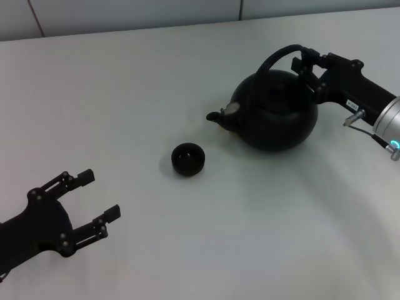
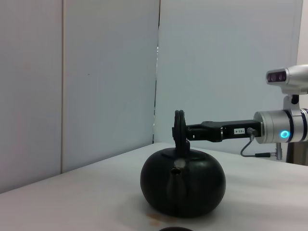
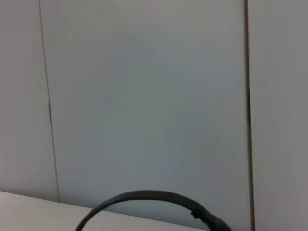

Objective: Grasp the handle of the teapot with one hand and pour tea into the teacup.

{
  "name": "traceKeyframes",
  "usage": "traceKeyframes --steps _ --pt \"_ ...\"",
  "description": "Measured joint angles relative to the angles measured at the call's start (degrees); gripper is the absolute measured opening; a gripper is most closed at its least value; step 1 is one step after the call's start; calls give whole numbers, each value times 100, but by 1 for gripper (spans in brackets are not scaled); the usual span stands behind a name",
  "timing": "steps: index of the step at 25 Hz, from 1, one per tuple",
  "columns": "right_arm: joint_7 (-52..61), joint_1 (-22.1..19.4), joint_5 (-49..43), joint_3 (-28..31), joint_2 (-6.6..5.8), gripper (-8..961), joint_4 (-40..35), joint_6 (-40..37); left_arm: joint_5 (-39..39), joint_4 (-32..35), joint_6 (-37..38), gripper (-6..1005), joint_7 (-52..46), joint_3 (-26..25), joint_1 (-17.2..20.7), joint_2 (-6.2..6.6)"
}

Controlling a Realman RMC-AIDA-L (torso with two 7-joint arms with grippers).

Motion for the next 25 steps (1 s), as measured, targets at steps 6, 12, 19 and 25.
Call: traceKeyframes --steps 6,12,19,25 --pt "0 -175 78 25 6 369 -15 -245 0 0 7 800 1 0 7 0" --pt "-291 -552 107 264 11 597 89 -881 0 0 11 800 1 30 4 6" --pt "-470 -1062 68 304 -6 678 294 -1541 25 0 15 800 1 37 4 13" --pt "-82 -1405 -997 248 -100 678 -142 -2372 51 37 15 800 -54 107 -9 33"
